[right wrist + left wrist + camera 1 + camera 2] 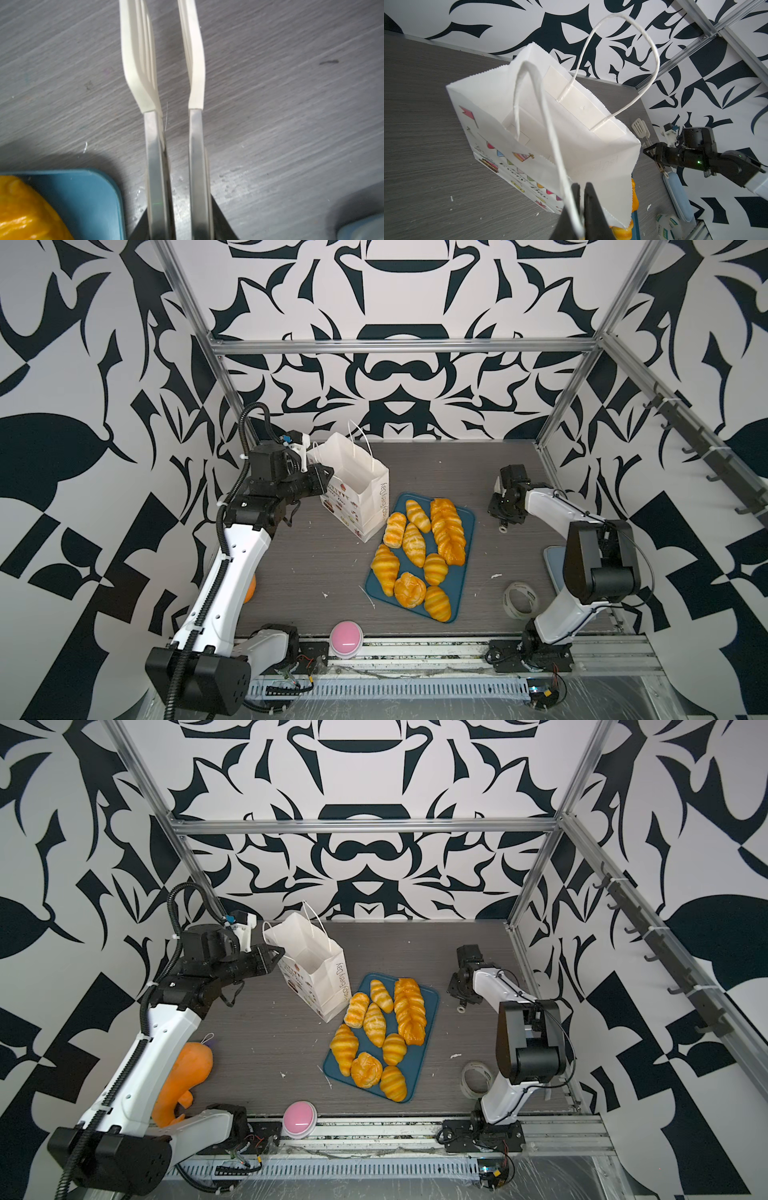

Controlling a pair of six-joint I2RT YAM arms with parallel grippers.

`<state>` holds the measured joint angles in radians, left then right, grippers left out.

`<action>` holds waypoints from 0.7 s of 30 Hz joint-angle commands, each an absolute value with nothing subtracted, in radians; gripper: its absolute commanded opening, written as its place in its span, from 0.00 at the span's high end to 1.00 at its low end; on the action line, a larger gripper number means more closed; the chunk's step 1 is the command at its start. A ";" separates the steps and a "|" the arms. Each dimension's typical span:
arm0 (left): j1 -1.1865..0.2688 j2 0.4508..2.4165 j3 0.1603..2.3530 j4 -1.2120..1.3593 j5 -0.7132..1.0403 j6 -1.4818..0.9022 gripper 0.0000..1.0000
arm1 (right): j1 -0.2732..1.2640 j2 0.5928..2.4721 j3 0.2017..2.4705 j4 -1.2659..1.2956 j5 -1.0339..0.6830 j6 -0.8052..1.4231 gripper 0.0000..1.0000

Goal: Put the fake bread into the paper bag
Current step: 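Grasp the metal tongs with the right gripper and lift them off the table, then move the tongs over the tray and pinch the long twisted bread loaf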

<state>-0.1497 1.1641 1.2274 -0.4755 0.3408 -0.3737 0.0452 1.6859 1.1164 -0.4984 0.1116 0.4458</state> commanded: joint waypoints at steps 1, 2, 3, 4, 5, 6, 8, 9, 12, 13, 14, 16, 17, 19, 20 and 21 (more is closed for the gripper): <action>-0.144 1.146 1.208 -0.465 0.354 -0.377 0.89 | 0.049 1.581 1.103 -0.518 0.116 0.451 0.66; -0.144 1.146 1.209 -0.465 0.354 -0.377 0.89 | 0.055 1.556 1.095 -0.530 0.111 0.450 0.66; -0.144 1.146 1.209 -0.465 0.356 -0.377 0.89 | 0.064 1.530 1.091 -0.542 0.110 0.447 0.66; -0.143 1.145 1.209 -0.466 0.355 -0.376 0.89 | 0.072 1.509 1.093 -0.559 0.114 0.446 0.66; -0.144 1.143 1.207 -0.466 0.356 -0.377 0.89 | 0.085 1.486 1.101 -0.588 0.124 0.442 0.66; -0.144 1.143 1.209 -0.466 0.356 -0.377 0.89 | 0.097 1.465 1.115 -0.625 0.133 0.435 0.66; -0.144 1.142 1.209 -0.466 0.356 -0.377 0.89 | 0.129 1.425 1.140 -0.678 0.141 0.428 0.65; -0.144 1.142 1.209 -0.465 0.357 -0.378 0.89 | 0.146 1.409 1.149 -0.702 0.136 0.425 0.64; -0.142 1.142 1.211 -0.468 0.359 -0.377 0.88 | 0.186 1.370 1.177 -0.771 0.120 0.416 0.64; -0.142 1.142 1.212 -0.468 0.355 -0.376 0.88 | 0.192 1.362 1.182 -0.792 0.105 0.414 0.64; -0.143 1.141 1.211 -0.469 0.352 -0.375 0.88 | 0.197 1.352 1.188 -0.813 0.081 0.412 0.64; -0.142 1.143 1.209 -0.468 0.354 -0.376 0.88 | 0.209 1.334 1.192 -0.841 0.053 0.409 0.64; -0.143 1.146 1.210 -0.467 0.357 -0.376 0.88 | 0.218 1.324 1.193 -0.858 0.041 0.408 0.63; -0.142 1.151 1.211 -0.467 0.359 -0.378 0.88 | 0.240 1.311 1.198 -0.884 0.018 0.404 0.64; -0.142 1.153 1.210 -0.466 0.359 -0.378 0.88 | 0.250 1.302 1.199 -0.900 0.002 0.402 0.63; -0.142 1.154 1.211 -0.468 0.360 -0.378 0.88 | 0.258 1.292 1.197 -0.911 -0.018 0.400 0.63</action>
